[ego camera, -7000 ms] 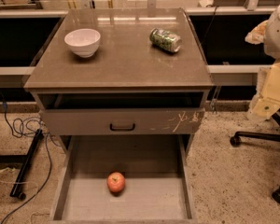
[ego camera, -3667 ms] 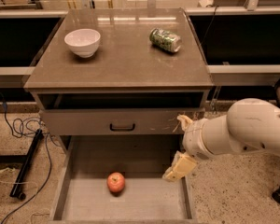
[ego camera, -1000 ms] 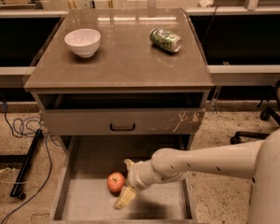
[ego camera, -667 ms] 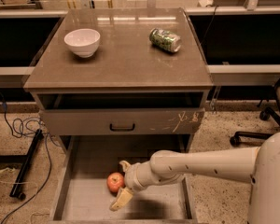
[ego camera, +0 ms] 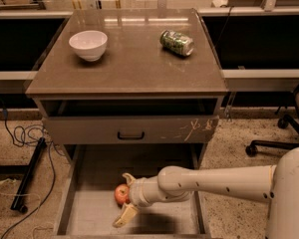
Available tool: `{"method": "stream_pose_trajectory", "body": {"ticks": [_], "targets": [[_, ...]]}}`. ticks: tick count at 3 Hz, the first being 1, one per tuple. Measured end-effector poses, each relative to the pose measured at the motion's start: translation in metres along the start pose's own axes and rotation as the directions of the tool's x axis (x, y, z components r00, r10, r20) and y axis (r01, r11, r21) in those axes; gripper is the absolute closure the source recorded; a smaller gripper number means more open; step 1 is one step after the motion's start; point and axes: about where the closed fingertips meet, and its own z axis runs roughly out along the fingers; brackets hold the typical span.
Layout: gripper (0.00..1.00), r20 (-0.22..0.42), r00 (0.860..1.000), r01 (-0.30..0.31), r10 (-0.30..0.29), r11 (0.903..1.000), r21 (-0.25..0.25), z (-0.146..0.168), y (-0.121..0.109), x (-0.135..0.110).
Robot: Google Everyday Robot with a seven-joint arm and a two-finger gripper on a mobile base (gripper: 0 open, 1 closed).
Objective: Pick apple from middle drawer and place on counter
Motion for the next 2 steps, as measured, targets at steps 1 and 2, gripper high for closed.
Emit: {"method": "stream_pose_trajectory", "body": {"ticks": [1,2], "targets": [[0.00,-0.016,0.999,0.046,-0.045,0.9983,0.036,0.005,-0.008,0.007],[0.00,-0.053,0.994,0.095,-0.092,0.9927,0.074,0.007,-0.019,0.015]]}}
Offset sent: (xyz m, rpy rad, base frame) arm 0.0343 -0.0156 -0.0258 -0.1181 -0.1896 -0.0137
